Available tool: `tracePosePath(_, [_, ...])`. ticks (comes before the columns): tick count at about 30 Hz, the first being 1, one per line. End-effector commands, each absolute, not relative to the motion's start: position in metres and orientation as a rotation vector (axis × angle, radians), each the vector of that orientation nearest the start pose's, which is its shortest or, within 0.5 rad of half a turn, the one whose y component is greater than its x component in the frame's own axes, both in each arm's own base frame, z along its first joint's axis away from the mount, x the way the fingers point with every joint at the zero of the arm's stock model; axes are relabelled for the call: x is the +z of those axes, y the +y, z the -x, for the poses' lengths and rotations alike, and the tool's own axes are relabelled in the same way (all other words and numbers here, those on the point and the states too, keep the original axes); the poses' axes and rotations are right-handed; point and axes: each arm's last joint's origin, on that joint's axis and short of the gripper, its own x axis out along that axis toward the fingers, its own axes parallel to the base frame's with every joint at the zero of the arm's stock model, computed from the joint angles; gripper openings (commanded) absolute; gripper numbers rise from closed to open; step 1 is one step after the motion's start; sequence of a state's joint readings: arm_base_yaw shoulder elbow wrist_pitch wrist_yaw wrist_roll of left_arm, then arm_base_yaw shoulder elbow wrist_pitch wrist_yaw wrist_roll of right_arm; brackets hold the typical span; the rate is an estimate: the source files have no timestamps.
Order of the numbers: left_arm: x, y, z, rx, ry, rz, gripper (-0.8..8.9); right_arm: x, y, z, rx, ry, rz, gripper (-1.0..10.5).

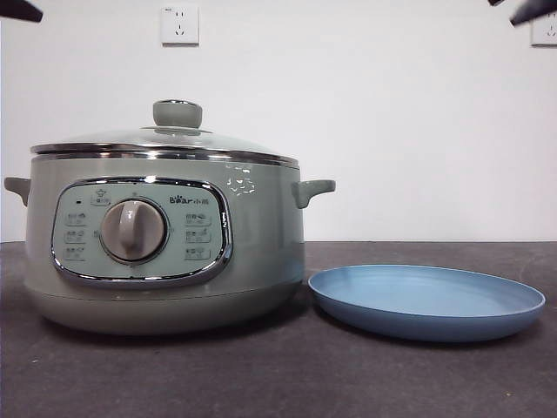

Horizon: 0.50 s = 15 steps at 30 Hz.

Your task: Take the pumpkin out from the steamer,put the pumpkin in the blue plate,close the lid

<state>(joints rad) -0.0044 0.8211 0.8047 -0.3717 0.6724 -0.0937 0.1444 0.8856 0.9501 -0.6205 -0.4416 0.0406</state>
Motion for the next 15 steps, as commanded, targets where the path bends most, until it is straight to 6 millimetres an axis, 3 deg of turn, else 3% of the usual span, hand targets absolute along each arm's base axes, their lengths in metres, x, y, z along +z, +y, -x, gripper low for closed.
tracePosePath(1, [0.320, -0.021, -0.170, -0.648, 0.393, 0.202, 3.65, 0.334, 0.037, -0.171, 0.530, 0.571, -0.124, 5.7])
tracePosePath(7, [0.326, -0.027, -0.181, -0.599, 0.385, 0.192, 3.65, 0.334, 0.037, -0.171, 0.531, 0.570, -0.124, 5.7])
tracePosePath(15, [0.354, -0.057, -0.217, -0.615, 0.434, 0.099, 3.65, 0.334, 0.037, -0.171, 0.530, 0.572, -0.127, 5.7])
